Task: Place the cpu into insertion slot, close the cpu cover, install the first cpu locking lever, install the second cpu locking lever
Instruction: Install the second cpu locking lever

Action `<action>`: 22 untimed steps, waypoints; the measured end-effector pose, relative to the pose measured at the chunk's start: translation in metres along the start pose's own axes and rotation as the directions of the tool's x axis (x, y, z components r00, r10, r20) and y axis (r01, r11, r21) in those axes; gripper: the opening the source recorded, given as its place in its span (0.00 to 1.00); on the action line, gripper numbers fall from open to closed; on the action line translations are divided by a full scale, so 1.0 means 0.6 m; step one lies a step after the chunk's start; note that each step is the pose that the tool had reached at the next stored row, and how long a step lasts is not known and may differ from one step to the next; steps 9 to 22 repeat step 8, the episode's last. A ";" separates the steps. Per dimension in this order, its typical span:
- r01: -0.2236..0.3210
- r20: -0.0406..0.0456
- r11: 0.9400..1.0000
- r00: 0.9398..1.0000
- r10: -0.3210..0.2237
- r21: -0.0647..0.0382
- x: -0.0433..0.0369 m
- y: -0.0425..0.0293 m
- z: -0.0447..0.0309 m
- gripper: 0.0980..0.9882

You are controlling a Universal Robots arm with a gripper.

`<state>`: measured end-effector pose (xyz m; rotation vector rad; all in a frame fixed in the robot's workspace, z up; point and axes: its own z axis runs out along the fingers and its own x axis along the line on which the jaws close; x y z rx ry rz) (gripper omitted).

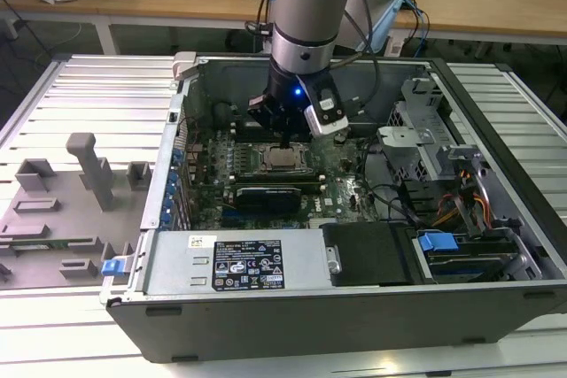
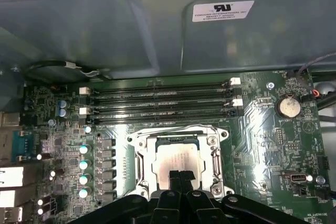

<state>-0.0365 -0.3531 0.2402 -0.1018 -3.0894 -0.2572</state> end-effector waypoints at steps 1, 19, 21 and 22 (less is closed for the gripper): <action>0.000 0.000 1.000 1.000 0.000 0.000 0.000 0.000 0.000 0.01; 0.000 0.000 1.000 1.000 0.000 0.002 0.000 0.000 0.000 0.01; 0.000 0.000 1.000 1.000 0.000 0.002 0.000 0.000 0.000 0.01; 0.000 0.000 1.000 1.000 0.000 0.002 0.000 0.000 0.000 0.01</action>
